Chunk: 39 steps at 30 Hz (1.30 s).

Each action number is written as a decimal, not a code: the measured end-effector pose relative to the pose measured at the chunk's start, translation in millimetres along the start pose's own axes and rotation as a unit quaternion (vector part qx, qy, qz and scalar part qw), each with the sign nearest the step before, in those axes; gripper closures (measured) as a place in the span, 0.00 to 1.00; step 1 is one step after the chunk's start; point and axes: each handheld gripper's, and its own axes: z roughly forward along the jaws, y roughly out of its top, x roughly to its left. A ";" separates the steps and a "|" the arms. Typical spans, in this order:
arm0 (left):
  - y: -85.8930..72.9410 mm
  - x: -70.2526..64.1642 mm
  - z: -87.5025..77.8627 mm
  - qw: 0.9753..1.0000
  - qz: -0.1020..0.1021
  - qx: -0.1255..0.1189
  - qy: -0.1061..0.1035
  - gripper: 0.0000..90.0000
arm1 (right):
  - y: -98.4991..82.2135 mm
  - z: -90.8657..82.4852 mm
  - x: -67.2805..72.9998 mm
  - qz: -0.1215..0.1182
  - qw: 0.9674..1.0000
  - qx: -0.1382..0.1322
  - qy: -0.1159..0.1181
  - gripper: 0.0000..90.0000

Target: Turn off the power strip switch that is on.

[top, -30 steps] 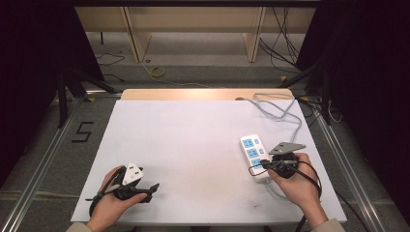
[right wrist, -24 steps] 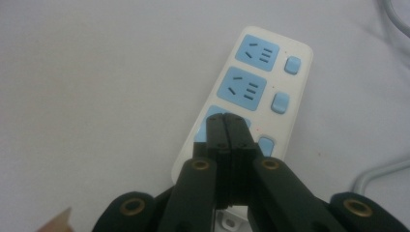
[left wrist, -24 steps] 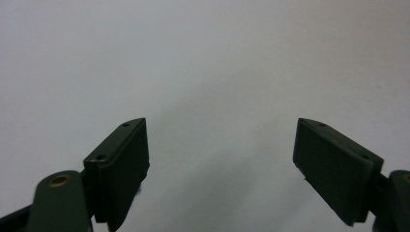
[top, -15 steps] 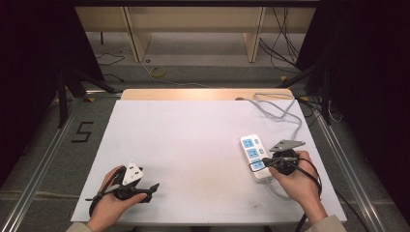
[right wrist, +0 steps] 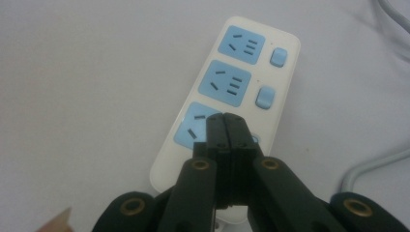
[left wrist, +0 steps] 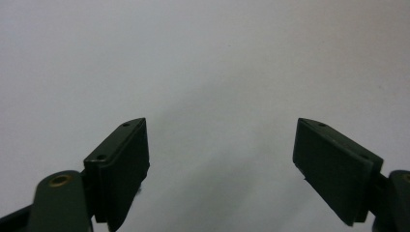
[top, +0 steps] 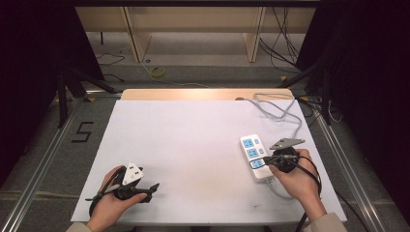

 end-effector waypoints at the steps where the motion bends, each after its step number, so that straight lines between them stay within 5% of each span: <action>1: 0.0 0.0 0.0 1.000 0.000 0.000 0.001 0.23 | 0.2 0.0 -0.2 0.001 1.000 0.000 0.000 1.00; 39: 0.2 -0.2 0.2 1.000 0.001 0.000 0.000 0.23 | 8.2 10.0 -10.8 0.012 0.999 0.042 -0.007 1.00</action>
